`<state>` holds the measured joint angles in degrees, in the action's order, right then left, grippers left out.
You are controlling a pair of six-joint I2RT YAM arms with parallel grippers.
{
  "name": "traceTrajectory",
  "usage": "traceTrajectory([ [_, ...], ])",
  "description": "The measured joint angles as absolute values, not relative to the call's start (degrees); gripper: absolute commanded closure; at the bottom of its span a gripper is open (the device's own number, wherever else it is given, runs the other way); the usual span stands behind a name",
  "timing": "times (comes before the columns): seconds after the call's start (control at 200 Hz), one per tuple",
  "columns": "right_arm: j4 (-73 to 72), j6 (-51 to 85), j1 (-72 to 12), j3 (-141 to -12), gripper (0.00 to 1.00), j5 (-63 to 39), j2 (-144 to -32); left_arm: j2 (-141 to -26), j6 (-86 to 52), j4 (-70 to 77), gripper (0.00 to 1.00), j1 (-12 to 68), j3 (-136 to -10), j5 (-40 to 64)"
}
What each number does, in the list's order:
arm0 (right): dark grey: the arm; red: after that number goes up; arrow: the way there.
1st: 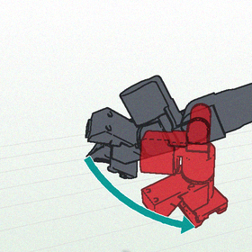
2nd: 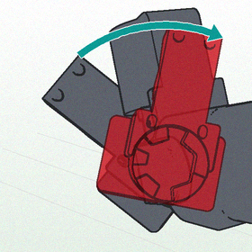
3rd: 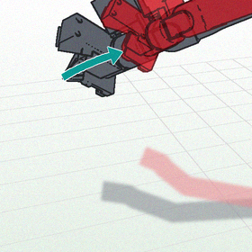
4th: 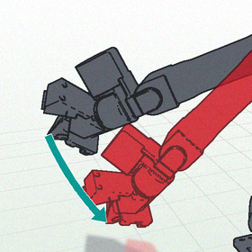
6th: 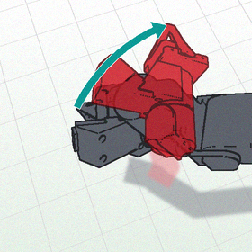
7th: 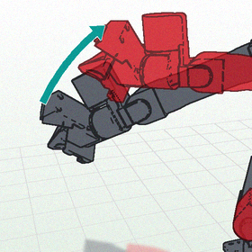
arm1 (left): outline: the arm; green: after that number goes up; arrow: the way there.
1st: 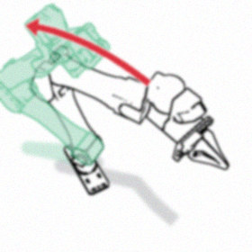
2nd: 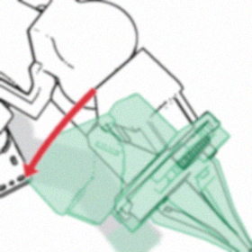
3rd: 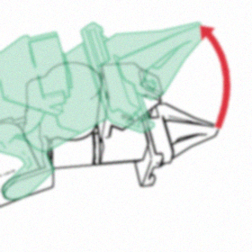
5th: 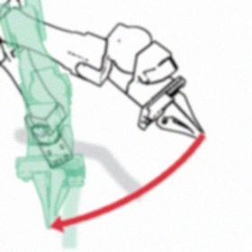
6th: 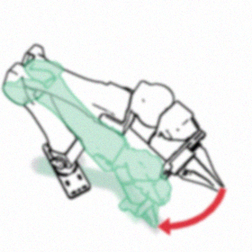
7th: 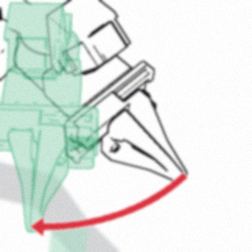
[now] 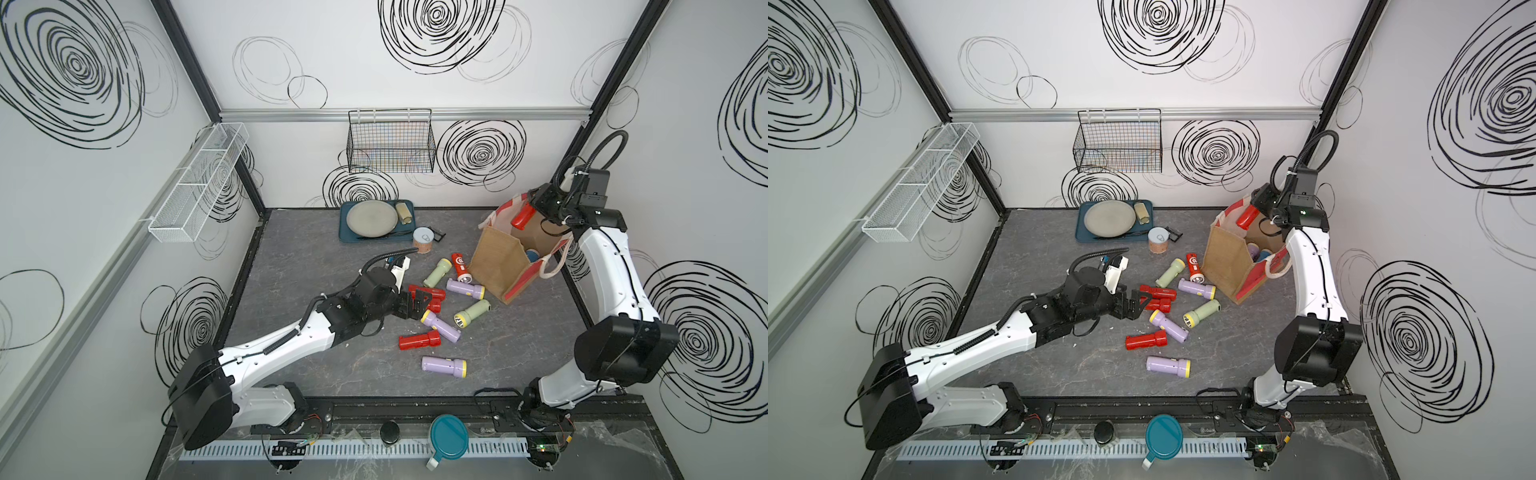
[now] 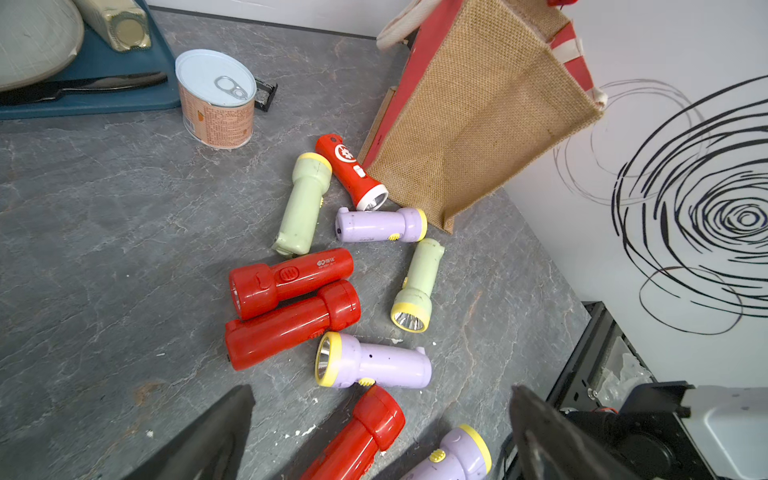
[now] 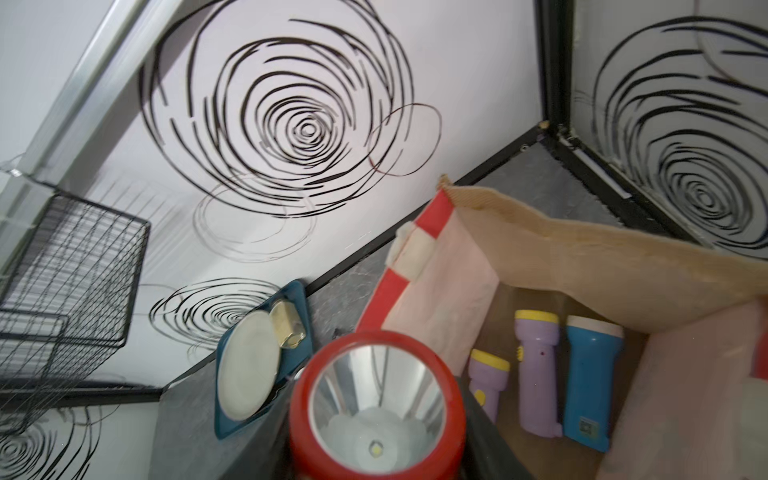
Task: Put the flashlights into the tote bags
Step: Place the flashlight in the canvas bag.
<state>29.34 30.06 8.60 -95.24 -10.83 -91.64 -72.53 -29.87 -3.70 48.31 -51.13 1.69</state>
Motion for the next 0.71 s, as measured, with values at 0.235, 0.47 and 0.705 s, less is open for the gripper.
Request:
traceTrajectory([
  [0.235, 28.2, 29.3, 10.3, -93.9, 1.0, -7.1, -95.0, -72.5, -29.9, -3.7, 0.01, 48.6, -51.1, 1.0],
  [0.47, 27.5, 28.0, 10.3, -92.0, 1.0, -4.9, -101.3, -72.5, -29.7, -4.0, 0.01, 48.6, -51.1, 0.7],
  [0.705, 27.7, 27.2, 10.2, -90.5, 1.0, -3.6, -106.3, -72.5, -29.5, -4.7, 0.01, 48.7, -51.1, 0.2],
])
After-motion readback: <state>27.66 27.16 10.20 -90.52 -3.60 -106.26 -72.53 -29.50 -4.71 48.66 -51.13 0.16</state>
